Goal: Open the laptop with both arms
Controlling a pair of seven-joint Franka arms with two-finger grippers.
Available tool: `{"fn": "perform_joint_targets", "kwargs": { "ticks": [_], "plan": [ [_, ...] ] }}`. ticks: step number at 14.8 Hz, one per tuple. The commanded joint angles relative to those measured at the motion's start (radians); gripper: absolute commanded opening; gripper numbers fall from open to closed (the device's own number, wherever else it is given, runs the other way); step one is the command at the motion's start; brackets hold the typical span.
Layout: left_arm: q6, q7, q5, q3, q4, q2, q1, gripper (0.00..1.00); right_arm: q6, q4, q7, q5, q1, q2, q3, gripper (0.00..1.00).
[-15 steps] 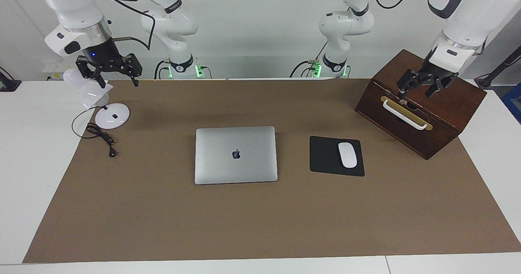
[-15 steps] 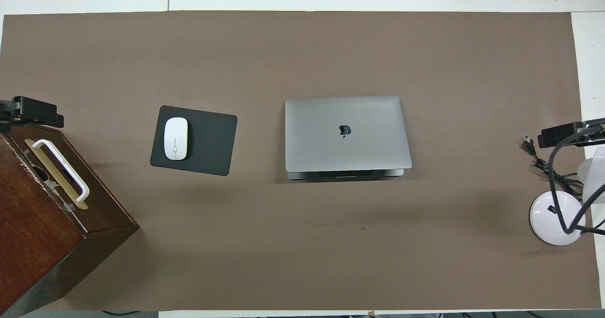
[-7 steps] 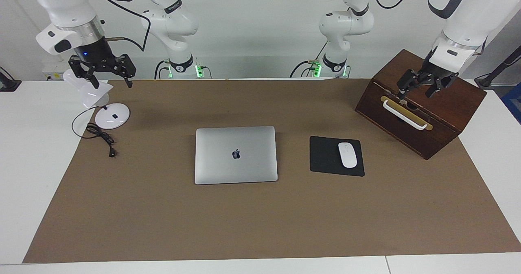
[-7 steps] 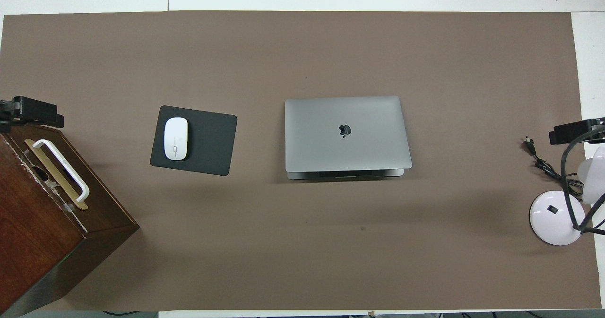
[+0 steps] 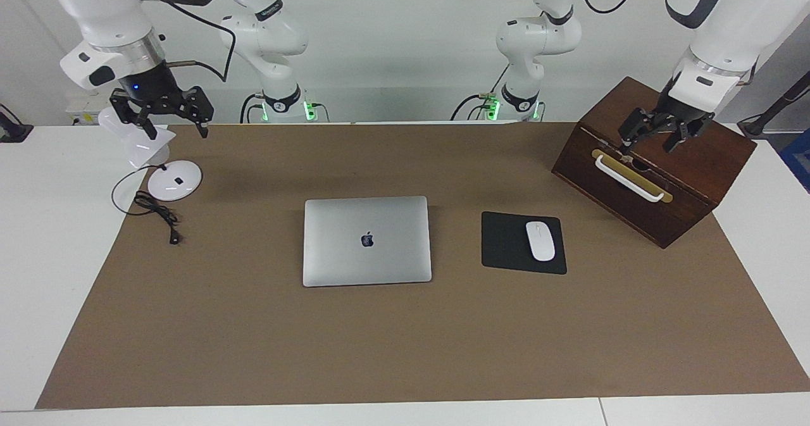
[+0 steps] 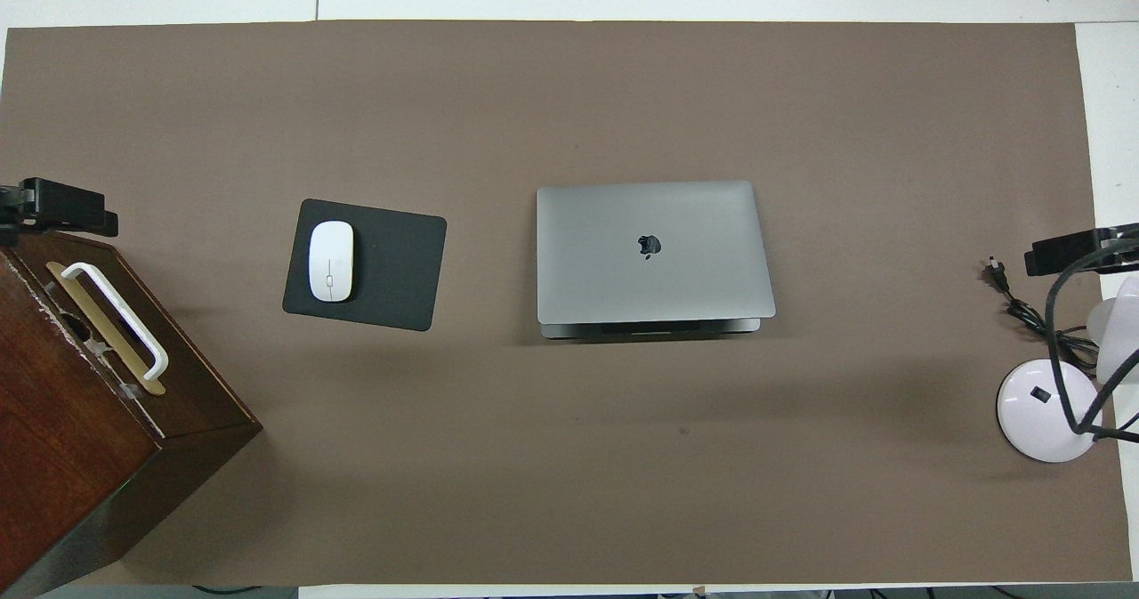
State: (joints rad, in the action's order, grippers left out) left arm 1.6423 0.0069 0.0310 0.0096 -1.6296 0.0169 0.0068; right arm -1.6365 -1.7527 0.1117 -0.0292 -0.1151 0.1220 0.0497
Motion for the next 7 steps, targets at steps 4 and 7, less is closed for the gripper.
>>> {"fn": "perform_joint_targets", "kwargs": {
  "ticks": [4,7],
  "plan": [
    [0.013,-0.015,0.001,-0.002,-0.022,0.018,0.009,1.0,-0.204,-0.174,-0.108,0.104,-0.003,0.045,0.007,1.0],
    [0.017,-0.013,0.001,-0.003,-0.027,0.02,0.008,0.0,-0.262,-0.209,-0.234,0.132,0.02,0.054,0.018,1.0]
  ]
}}
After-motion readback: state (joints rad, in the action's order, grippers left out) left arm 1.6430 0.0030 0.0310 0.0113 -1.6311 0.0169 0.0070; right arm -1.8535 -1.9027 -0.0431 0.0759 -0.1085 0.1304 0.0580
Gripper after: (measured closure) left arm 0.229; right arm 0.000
